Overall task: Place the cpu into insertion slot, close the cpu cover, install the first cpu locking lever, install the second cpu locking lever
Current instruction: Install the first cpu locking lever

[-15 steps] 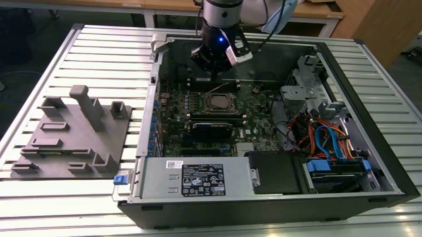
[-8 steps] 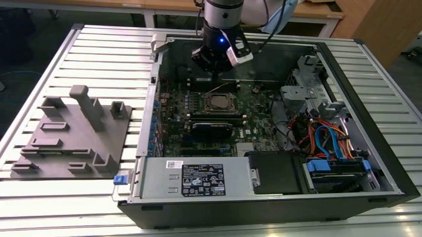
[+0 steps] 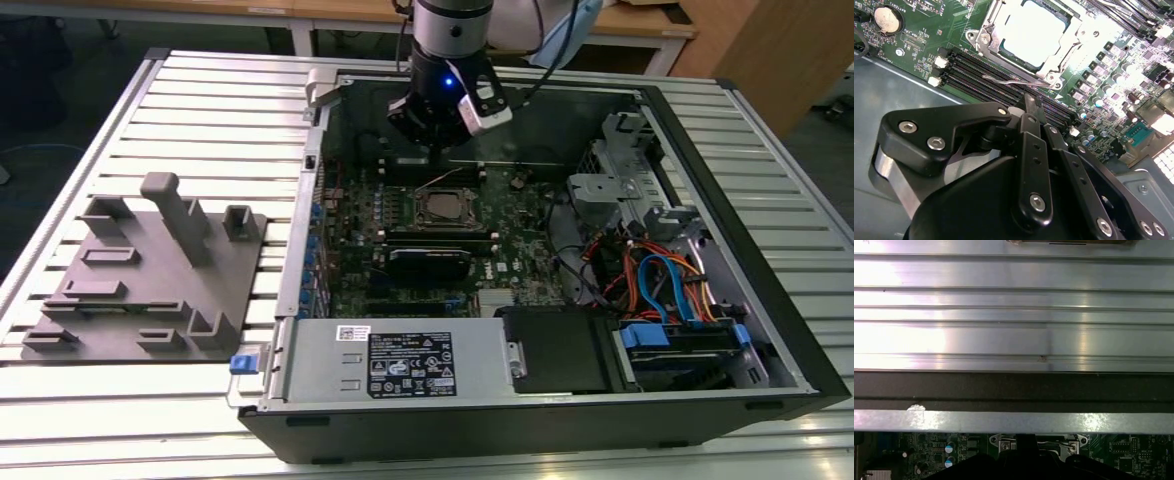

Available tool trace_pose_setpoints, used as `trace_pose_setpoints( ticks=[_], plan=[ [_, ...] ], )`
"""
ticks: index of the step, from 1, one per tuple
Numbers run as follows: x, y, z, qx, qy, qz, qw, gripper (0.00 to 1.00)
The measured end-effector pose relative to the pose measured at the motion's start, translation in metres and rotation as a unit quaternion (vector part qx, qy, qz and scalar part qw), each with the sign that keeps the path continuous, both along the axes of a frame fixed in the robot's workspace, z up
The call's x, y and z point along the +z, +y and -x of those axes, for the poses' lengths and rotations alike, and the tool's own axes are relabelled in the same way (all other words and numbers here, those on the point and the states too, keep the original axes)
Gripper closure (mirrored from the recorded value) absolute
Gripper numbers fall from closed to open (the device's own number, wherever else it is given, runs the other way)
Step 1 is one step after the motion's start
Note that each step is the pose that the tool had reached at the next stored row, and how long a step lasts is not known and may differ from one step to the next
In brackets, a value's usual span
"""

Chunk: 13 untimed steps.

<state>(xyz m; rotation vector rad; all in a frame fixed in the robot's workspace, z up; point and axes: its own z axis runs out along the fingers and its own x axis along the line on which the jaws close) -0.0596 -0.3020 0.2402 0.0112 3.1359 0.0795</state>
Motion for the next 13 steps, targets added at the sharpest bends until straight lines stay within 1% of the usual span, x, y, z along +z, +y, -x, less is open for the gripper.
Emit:
trace_pose_setpoints(
  ticks=[2,3,5,10,11,13],
  plan=[
    [0.0000,0.0000,0.0000,0.000,0.0000,-0.0002,1.0000,0.90],
    [-0.0003,-0.0001,-0.0002,0.000,-0.0001,-0.0021,1.0000,0.90],
    [-0.0012,-0.0010,-0.0013,0.000,0.0000,-0.0085,1.0000,0.90],
    [-0.0051,-0.0051,-0.0045,-0.001,0.0000,-0.0174,0.9998,0.90],
    [-0.0056,-0.0052,-0.0055,-0.002,-0.0001,-0.0182,0.9998,0.90],
    [-0.0063,-0.0053,-0.0073,-0.002,0.0000,-0.0180,0.9998,0.90]
  ],
)
